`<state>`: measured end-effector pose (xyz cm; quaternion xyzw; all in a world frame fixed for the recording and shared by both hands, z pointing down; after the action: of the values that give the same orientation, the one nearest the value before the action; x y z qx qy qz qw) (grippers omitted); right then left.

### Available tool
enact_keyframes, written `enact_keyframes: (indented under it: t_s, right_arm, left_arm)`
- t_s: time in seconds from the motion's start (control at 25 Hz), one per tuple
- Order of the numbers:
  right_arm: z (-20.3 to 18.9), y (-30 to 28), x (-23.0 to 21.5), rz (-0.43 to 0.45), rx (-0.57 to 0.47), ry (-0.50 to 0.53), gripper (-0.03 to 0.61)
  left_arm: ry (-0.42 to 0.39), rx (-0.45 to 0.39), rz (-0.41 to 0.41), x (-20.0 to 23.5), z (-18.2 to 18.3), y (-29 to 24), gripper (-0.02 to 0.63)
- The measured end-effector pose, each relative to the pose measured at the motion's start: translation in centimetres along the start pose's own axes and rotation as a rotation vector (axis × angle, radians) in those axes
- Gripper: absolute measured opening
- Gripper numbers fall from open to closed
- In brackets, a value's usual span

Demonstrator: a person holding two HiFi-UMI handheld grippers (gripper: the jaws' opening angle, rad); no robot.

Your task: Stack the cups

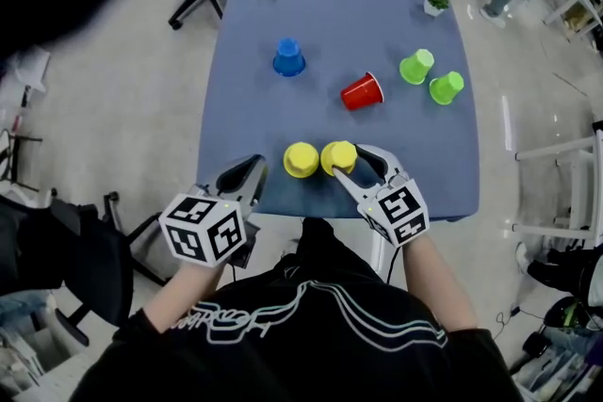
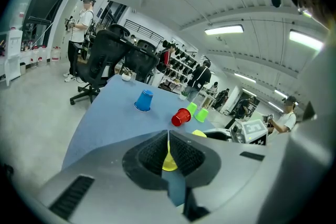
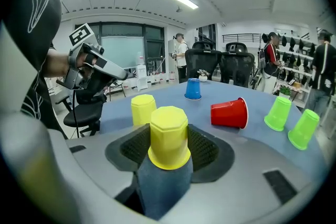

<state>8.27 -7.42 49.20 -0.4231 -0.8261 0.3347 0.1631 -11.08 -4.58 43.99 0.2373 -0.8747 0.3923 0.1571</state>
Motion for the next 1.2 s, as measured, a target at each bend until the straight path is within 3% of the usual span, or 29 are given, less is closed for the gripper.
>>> enact_keyframes:
  t_s: [0.48, 0.72, 0.96, 1.2]
  right_arm:
    - [-0.1, -0.6, 0.3, 0.006, 0.013, 0.027, 0.238]
    - [0.7, 0.5, 0.0, 0.046, -0.055, -0.020, 0.266]
    - [3.4, 2.4, -1.1, 0.061, -0.095, -0.025, 0.278]
    - [8.1, 3.0, -3.2, 0.032, -0.148, 0.062, 0.278]
  left_arm:
    - [0.016, -0.001, 0.007, 0.6, -0.5, 0.0, 0.031]
    - [0.022, -0.008, 0.006, 0.5, -0.2, -0.2, 0.031]
    - [0.029, -0.025, 0.007, 0.6, 0.6, -0.2, 0.031]
    - [0.035, -0.057, 0.017, 0.6, 2.1, 0.3, 0.031]
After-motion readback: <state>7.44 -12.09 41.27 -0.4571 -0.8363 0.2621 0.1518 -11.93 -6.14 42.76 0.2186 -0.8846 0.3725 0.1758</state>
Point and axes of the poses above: the fingertips, and each gripper's own axes: y backward along the fingers, x to its left, z out of its top, the point moved 4 cm from there along y, backward along the fingers, and after that the axes turned 11 degrees about x, right-handed, at the moved point
